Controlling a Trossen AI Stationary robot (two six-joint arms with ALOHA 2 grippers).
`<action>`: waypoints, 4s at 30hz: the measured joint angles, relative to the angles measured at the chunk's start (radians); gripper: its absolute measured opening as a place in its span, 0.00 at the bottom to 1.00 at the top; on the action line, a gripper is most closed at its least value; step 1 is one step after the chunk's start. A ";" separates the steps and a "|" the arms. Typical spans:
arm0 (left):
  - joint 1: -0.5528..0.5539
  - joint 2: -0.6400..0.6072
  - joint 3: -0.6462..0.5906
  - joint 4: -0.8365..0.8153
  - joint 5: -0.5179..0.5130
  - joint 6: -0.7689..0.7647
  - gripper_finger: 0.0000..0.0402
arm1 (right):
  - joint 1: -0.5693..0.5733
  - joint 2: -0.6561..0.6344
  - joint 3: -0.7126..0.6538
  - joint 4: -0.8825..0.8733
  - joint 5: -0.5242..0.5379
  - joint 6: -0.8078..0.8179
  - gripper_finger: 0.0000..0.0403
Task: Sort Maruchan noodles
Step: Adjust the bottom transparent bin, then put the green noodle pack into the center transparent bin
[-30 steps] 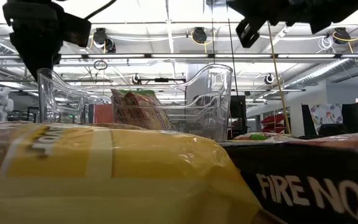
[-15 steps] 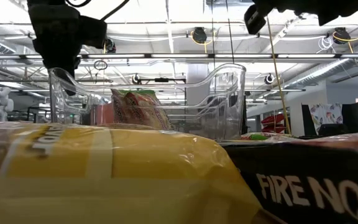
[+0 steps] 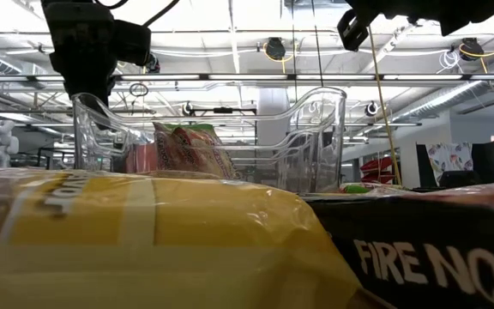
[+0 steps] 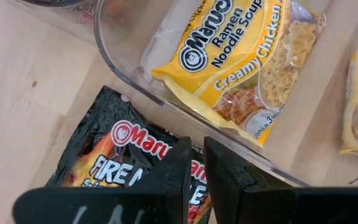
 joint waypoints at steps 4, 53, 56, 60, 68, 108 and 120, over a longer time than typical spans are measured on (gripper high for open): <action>0.000 0.000 0.000 0.020 0.000 -0.003 0.12 | 0.000 0.000 0.000 0.000 0.000 0.000 0.13; -0.450 -0.196 0.001 0.116 0.061 -0.642 0.12 | 0.005 -0.194 0.000 -0.991 0.408 0.005 0.13; -0.450 -0.196 0.001 0.116 0.061 -0.632 0.12 | 0.005 -0.171 0.000 -0.991 0.537 -0.007 0.13; -0.450 -0.196 0.001 0.115 0.061 -0.613 0.12 | 0.005 -0.135 0.000 -0.997 0.627 -0.035 0.13; -0.450 -0.196 0.001 0.115 0.061 -0.601 0.12 | -0.027 -0.003 0.000 -1.016 0.601 -0.058 0.20; -0.450 -0.196 0.001 0.124 0.062 -0.567 0.12 | -0.209 0.397 0.000 -0.936 0.690 -0.501 0.29; -0.450 -0.196 0.001 0.176 0.061 -0.586 0.12 | -0.219 0.428 0.000 -0.890 0.878 -0.528 0.29</action>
